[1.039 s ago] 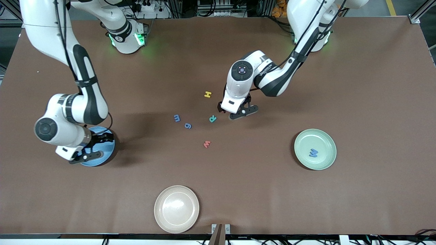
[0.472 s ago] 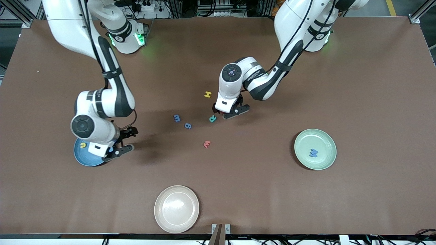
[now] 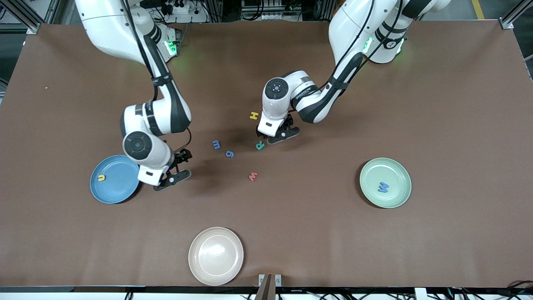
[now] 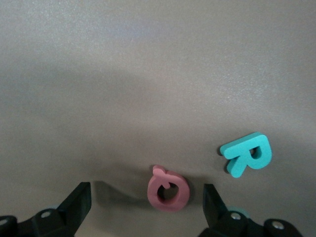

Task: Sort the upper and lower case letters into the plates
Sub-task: 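Grasp the pink Q with the left gripper while the right gripper releases c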

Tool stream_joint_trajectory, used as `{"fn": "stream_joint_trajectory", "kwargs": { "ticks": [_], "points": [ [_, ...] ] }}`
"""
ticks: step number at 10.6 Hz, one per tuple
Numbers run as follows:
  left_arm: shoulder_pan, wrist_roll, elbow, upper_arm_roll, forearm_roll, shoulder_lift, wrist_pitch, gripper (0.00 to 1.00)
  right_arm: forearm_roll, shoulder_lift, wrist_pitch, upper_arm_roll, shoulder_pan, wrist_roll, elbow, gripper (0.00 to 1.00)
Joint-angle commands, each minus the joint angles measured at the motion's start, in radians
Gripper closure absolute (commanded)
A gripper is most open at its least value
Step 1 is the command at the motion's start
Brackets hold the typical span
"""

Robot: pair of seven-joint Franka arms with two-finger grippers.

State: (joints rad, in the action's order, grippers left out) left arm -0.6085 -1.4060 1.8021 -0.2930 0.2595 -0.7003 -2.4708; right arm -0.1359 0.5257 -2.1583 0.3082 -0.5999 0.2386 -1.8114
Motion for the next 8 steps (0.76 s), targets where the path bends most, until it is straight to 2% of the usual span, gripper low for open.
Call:
{"fn": "stream_joint_trajectory", "kwargs": {
  "ticks": [1, 4, 6, 7, 8],
  "points": [
    [-0.011, -0.039, -0.021, 0.009, 0.046, -0.016, -0.004, 0.11, -0.074, -0.006, 0.0, 0.003, 0.003, -0.002, -0.003, 0.0],
    [-0.005, -0.037, -0.021, 0.009, 0.053, -0.015, -0.004, 0.47, -0.074, -0.006, -0.027, 0.003, -0.024, 0.03, -0.002, 0.0],
    [-0.002, -0.037, -0.021, 0.011, 0.056, -0.012, -0.004, 0.92, -0.077, -0.006, -0.047, 0.002, -0.031, 0.111, -0.002, 0.0],
    [0.001, -0.039, -0.02, 0.011, 0.061, -0.007, -0.004, 1.0, -0.079, -0.006, -0.055, 0.0, -0.031, 0.135, -0.002, 0.0],
    [0.009, -0.037, -0.018, 0.011, 0.063, 0.007, -0.002, 1.0, -0.08, -0.006, -0.07, -0.003, -0.037, 0.14, -0.002, 0.0]
  ]
}}
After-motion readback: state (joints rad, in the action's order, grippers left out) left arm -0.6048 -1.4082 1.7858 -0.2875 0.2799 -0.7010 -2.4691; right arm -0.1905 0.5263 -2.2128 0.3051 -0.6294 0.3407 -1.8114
